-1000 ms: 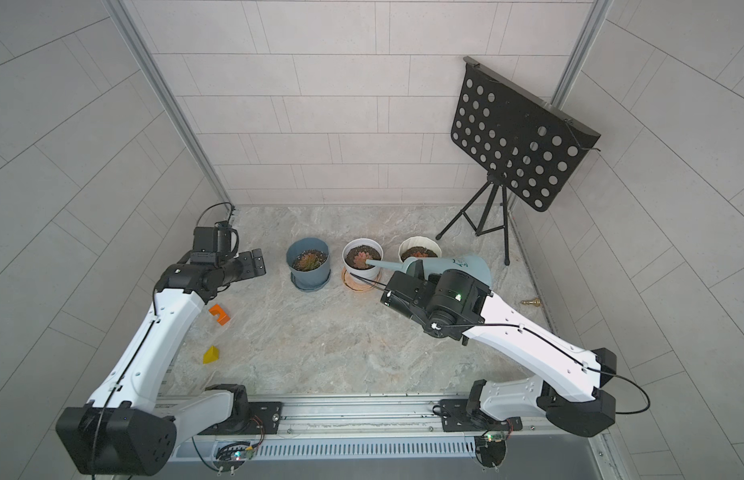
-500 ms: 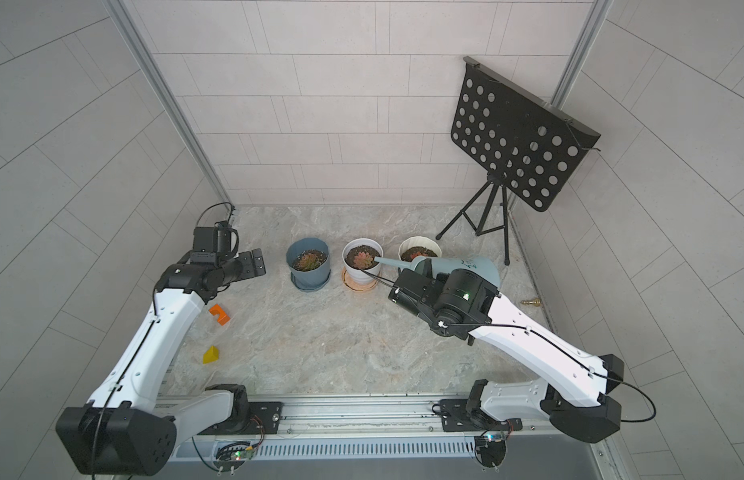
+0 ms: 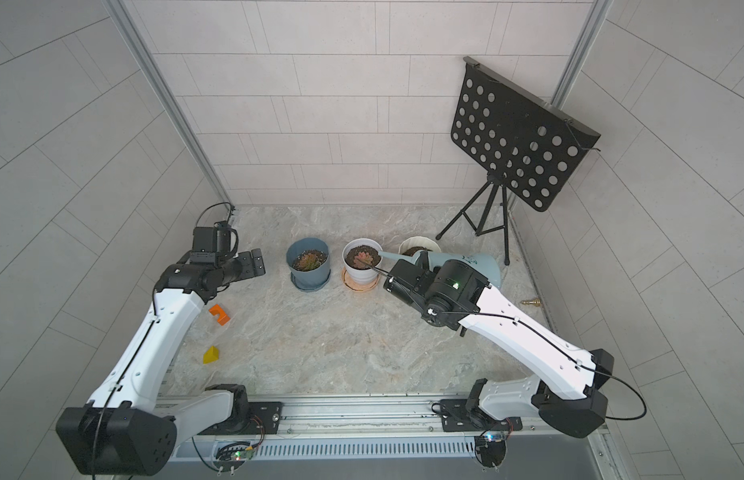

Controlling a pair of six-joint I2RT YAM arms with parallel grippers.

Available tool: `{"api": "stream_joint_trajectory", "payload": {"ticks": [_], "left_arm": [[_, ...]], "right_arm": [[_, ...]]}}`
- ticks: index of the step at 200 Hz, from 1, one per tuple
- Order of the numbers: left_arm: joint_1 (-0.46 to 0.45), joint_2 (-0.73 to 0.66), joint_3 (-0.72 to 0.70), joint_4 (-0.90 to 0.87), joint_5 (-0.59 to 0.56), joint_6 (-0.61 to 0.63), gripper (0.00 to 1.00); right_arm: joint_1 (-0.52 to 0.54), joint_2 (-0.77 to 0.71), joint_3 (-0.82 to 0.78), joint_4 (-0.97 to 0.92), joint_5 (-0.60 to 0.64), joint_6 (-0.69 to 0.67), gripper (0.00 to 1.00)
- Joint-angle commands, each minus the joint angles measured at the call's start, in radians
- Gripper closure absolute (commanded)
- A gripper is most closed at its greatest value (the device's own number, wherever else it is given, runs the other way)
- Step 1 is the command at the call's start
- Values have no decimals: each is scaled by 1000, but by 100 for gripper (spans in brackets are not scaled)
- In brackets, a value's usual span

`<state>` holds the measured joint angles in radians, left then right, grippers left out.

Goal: Water the succulent around the soil edge
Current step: Water the soil of the potted plant with water.

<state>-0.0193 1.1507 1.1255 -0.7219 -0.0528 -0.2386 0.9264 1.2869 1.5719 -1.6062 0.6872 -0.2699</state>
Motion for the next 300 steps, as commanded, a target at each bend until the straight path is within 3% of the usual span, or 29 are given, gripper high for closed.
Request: {"api": "stream_joint_trajectory", "payload": {"ticks": [1,300], "left_arm": [[8,-6,7,3,-8,1,3],[21,2,11,2,22,-8,3]], "right_arm": [[-3,10,35,-173,58,-16,100],[-40,199,179,62,13,-139,100]]}}
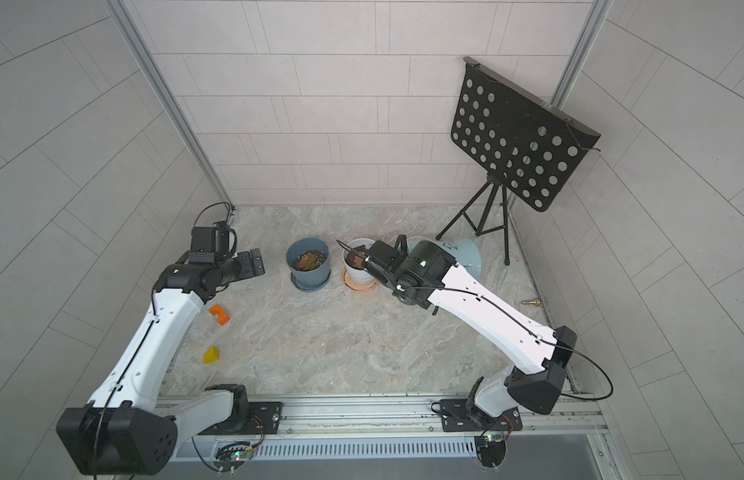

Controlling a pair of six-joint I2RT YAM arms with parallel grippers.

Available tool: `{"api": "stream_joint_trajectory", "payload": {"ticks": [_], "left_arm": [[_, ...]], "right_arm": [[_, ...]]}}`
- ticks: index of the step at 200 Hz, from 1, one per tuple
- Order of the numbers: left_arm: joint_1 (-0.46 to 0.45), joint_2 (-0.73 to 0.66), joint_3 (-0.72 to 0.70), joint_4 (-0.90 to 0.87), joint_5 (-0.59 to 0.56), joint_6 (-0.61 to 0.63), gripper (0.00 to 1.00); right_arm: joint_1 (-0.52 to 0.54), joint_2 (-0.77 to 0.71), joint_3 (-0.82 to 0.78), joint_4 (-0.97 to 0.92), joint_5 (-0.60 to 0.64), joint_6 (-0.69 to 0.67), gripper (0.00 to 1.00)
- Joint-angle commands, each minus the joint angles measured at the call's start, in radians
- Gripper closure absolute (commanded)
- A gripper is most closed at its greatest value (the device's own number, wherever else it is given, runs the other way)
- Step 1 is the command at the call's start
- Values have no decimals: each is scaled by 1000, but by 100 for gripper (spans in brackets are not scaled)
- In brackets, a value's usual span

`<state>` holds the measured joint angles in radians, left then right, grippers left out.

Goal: Water the succulent around the soil edge
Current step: Water the soil of the potted plant with water.

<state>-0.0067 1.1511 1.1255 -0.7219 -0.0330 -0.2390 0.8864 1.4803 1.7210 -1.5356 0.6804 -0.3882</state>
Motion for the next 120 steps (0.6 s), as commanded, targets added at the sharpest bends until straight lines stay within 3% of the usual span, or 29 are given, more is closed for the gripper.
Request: {"api": "stream_joint_trajectory", "payload": {"ticks": [1,63,120], "left_arm": [[8,2,11,2,2,-7,3],[9,1,10,4,1,-8,3],[8,-9,3,12,-5,-12,3]], "right_arm": [[0,6,30,-8,20,-21,100],[0,9,76,16,29,-6,100],[0,-142,63,54,-26,93,100]]}}
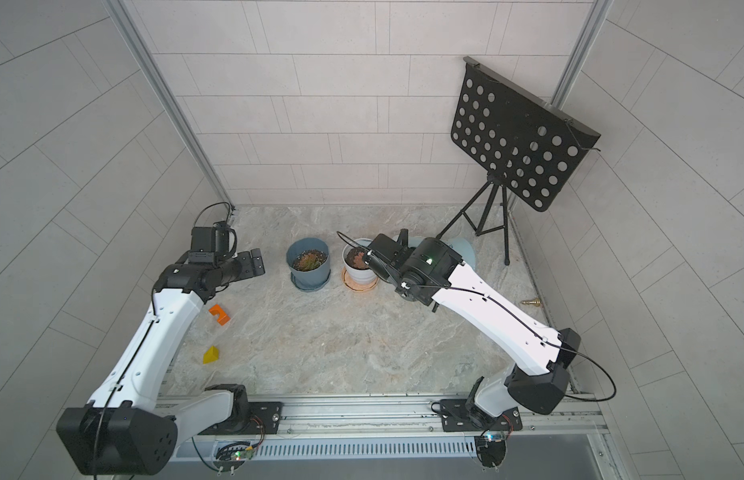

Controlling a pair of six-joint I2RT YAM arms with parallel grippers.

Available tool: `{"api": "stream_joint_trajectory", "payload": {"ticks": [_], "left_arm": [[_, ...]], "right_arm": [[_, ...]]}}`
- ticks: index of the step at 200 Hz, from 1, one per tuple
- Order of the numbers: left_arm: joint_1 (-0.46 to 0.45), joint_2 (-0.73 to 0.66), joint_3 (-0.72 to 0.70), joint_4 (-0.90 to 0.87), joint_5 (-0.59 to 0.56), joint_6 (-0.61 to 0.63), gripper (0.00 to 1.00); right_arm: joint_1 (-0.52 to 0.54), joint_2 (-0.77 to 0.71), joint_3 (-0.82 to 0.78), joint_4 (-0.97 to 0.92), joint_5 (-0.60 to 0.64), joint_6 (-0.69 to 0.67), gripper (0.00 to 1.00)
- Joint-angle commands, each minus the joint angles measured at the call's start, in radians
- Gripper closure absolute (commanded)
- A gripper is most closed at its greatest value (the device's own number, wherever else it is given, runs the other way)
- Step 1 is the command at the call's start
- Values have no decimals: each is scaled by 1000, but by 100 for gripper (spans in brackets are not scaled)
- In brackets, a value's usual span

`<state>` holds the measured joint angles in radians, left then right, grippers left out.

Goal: Water the succulent around the soil edge
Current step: Water the soil of the potted plant with water, then place the watering can at the center of the board.

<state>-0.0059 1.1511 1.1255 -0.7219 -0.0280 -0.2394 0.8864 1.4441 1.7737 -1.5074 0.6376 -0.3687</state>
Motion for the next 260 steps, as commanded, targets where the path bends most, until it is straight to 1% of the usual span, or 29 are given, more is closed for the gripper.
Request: {"api": "stream_joint_trajectory", "payload": {"ticks": [1,23,46,60,76,93,109,129,139,158,163,179,193,215,235,250,260], "left_arm": [[7,-8,3,12,-10,-11,3],[9,-19,-4,22,-12,-15,3],[8,-36,-19,44,-15,-23,3],[8,-52,-26,59,-22,-27,3],[8,-67,-36,71,-42,-31,3],[7,-82,-45,81,-70,-35,3],[7,-100,-55,87,-94,-40,3],[6,-118,-62,87,-116,-46,3],[6,-126,-65,83,-121,-48,3],[5,-149,-73,81,-124,-60,3],[5,-154,-73,77,-126,-61,3],[3,-170,-73,63,-137,-62,3],[2,-179,-72,53,-151,-60,3],[2,-182,-73,50,-157,-67,3],[1,-182,-76,47,-162,-70,3],[0,-185,-78,46,-170,-68,3],[-1,-186,-79,47,-169,-69,3]], "right_arm": [[0,-110,9,27,15,78,100],[0,-199,-9,79,-26,171,100],[0,-348,-72,215,-122,286,100],[3,-452,-156,335,-216,361,100],[4,-557,-269,472,-299,477,100],[27,-613,-366,551,-313,634,100],[97,-644,-453,610,-244,775,100],[249,-684,-581,709,-64,924,100],[324,-688,-631,733,51,1030,100],[444,-653,-694,774,181,1185,100],[483,-631,-699,766,227,1220,100],[633,-548,-681,680,438,1362,100],[732,-474,-654,593,550,1497,100],[771,-366,-621,460,574,1733,100],[788,-269,-588,367,563,1896,100],[789,-202,-556,278,537,1999,100],[787,-170,-544,255,516,2021,100]]}}
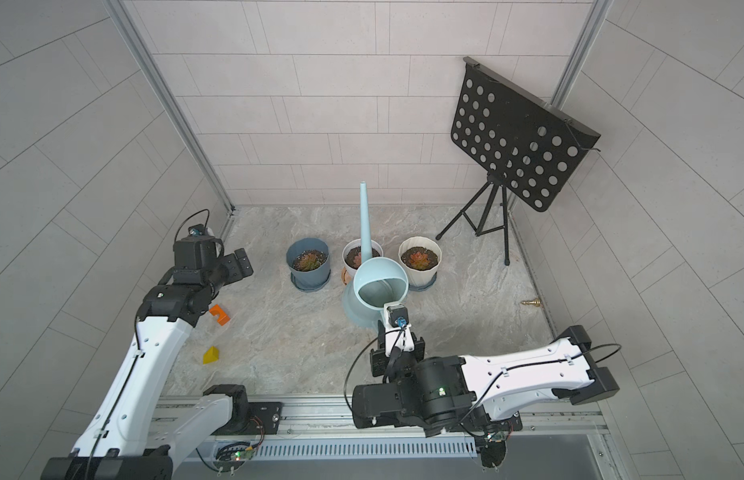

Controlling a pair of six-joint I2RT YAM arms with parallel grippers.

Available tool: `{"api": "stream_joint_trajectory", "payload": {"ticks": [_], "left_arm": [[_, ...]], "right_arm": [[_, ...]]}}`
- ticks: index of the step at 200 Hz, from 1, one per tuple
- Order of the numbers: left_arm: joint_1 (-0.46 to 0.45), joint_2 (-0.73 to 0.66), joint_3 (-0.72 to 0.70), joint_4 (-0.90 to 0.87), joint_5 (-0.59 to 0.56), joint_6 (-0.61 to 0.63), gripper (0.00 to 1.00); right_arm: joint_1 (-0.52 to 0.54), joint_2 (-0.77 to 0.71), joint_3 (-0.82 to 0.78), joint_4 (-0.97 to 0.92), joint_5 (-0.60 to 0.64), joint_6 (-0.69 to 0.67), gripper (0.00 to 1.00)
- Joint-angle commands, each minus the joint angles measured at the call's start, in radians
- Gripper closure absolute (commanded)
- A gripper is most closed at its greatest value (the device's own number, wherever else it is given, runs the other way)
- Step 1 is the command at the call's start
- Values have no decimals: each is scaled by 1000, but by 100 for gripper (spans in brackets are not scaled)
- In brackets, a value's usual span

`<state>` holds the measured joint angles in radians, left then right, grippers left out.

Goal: Water the succulent around the soil edge
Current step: Place the watering can at the center of the board.

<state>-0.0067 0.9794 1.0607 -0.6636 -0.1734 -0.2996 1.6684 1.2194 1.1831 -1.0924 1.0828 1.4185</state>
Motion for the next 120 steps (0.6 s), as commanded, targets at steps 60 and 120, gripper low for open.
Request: {"api": "stream_joint_trajectory", "payload": {"ticks": [60,120], "left_arm": [[-5,-2,-26,-3,-11,-14,3],[-12,12,-26,-1,-6,-4,3]], "right_arm": [[-80,176,51,-114,-82,200,100],[-166,264,19,93,-175,72,100]]}}
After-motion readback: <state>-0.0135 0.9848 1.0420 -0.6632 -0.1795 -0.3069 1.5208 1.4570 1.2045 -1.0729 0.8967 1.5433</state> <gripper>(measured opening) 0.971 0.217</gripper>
